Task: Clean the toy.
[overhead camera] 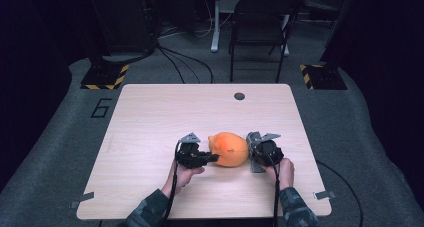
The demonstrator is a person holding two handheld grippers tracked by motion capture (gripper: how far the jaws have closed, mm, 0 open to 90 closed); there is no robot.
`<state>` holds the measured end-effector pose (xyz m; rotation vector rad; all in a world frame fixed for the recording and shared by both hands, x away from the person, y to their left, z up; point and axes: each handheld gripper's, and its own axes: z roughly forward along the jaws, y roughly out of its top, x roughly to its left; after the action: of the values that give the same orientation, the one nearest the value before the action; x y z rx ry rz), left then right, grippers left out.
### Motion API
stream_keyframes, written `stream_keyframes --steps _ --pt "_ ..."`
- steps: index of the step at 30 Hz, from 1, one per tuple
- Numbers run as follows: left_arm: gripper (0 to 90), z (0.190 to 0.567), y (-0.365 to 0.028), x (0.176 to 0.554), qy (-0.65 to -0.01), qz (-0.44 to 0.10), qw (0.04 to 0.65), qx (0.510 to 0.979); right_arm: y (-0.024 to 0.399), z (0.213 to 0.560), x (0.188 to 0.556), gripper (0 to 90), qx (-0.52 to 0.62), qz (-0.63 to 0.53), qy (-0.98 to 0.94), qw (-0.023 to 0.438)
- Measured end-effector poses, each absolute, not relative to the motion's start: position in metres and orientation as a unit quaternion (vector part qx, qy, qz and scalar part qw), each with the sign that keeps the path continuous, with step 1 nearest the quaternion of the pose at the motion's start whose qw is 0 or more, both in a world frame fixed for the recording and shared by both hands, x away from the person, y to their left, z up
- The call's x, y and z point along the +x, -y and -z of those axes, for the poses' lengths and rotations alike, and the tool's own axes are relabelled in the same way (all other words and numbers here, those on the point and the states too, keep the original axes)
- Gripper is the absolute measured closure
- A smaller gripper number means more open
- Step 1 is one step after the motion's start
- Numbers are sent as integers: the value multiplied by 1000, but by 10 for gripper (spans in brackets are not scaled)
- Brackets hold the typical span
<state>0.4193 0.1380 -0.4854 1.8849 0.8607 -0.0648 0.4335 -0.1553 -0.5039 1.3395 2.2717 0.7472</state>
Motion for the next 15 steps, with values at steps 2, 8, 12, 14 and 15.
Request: stream_keyframes --steps 2,8,12,14,15 --pt "802 486 -138 419 -358 27 509 782 158 504 435 698 485 -277 -807 191" --pt "802 486 -138 419 -358 27 509 782 157 499 437 698 475 -266 -817 192" --pt "801 486 -139 419 -359 26 509 782 162 484 434 699 469 -289 -809 207" --pt "801 486 -139 419 -359 26 510 781 164 471 429 699 468 -313 -798 215" --pt "801 486 -138 419 -358 26 510 782 165 464 426 698 462 -325 -795 219"
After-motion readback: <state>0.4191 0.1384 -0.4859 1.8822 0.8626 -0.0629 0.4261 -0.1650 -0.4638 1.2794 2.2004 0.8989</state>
